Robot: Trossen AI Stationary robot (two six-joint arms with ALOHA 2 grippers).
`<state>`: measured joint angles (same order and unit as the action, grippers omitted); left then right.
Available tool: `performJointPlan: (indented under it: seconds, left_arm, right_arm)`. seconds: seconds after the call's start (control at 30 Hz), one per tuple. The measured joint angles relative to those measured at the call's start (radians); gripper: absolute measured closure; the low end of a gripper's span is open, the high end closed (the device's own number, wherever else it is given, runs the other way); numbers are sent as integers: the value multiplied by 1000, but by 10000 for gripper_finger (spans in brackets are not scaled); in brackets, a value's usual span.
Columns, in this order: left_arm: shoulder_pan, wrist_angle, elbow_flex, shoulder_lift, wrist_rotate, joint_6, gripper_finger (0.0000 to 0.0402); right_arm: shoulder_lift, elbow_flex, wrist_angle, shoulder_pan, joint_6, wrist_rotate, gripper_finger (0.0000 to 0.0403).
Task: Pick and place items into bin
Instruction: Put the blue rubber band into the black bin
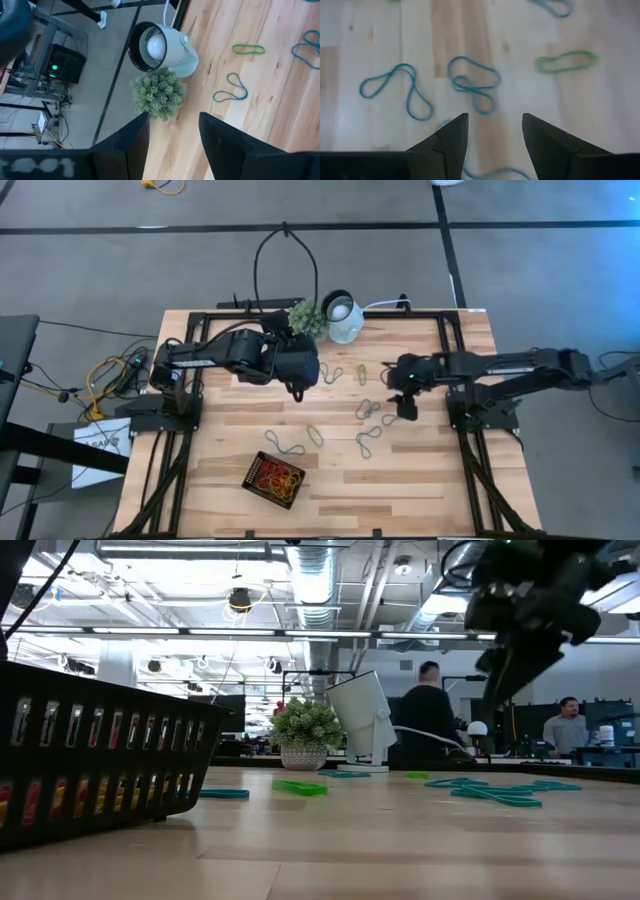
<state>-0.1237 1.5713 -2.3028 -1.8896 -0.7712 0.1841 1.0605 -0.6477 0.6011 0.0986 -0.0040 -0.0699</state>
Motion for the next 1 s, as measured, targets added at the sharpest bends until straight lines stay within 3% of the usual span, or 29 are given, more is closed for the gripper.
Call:
performJointPlan:
  seconds: [0.27, 0.53, 0.77, 1.0]
  left_arm:
    - [0, 0, 0, 0, 7, 0, 239]
    - [0, -1, 0, 0, 10, 3, 239]
    - [0, -1, 0, -1, 75, 12, 239]
    - [0, -1, 0, -1, 77, 12, 239]
  right_arm:
    - [189, 45, -3, -20, 184, 3, 231]
    - [364, 43, 0, -112, 225, 72, 234]
    - [369, 8, 55, -152, 251, 54, 238]
    - [271, -14, 140, -162, 291, 63, 239]
